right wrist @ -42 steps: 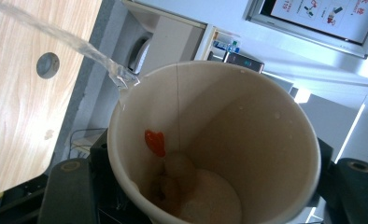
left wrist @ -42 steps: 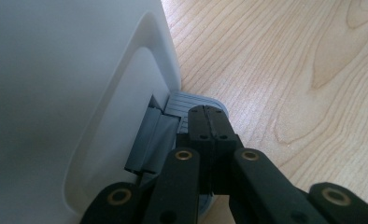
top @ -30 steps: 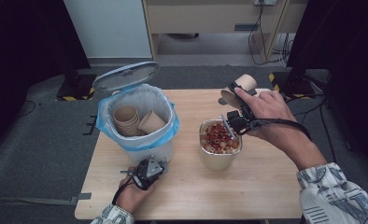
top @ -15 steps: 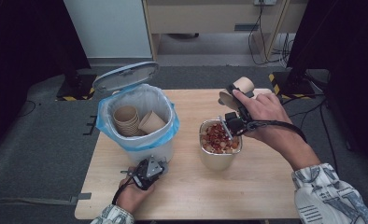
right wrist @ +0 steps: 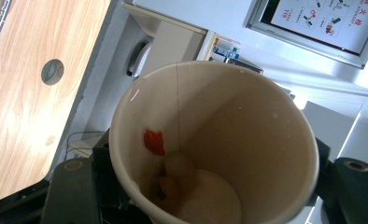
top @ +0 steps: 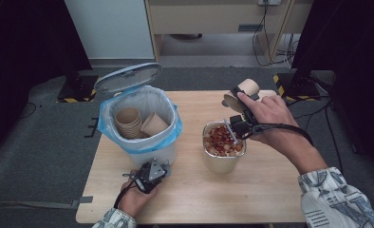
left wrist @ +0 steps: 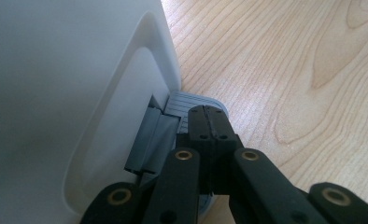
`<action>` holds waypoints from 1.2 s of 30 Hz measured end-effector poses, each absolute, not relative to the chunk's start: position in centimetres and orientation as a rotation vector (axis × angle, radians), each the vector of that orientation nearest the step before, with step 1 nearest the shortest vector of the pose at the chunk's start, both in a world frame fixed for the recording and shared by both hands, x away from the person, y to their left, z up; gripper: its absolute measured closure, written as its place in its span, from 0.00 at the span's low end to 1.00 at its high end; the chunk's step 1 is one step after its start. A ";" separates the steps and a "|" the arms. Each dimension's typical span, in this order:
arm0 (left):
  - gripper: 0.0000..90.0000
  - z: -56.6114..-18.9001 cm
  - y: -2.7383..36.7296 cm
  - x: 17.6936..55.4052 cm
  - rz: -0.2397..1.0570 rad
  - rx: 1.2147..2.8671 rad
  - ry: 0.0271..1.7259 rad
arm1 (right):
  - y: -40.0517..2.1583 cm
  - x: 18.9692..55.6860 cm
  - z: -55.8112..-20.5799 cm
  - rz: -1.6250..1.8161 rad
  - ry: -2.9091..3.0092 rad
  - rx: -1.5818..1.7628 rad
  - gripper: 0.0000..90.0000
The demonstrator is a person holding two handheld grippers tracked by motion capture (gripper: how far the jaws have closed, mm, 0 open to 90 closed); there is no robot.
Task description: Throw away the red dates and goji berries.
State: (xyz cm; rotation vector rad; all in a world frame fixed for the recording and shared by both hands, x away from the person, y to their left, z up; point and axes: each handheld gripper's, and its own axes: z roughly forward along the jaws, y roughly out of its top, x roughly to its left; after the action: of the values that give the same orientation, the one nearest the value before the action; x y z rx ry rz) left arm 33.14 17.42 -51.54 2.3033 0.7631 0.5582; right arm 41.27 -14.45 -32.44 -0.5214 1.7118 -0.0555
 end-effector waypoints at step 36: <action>1.00 -51.5 17.4 33.2 0.556 2.303 0.764 | -13.9 40.8 -35.1 -0.126 1.743 -0.633 0.38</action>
State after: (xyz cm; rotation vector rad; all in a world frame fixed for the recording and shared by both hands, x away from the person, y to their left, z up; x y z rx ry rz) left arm 33.15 17.43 -51.53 2.3027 0.7640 0.5562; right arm 40.84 -13.89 -35.07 -0.6335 1.7429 -0.1258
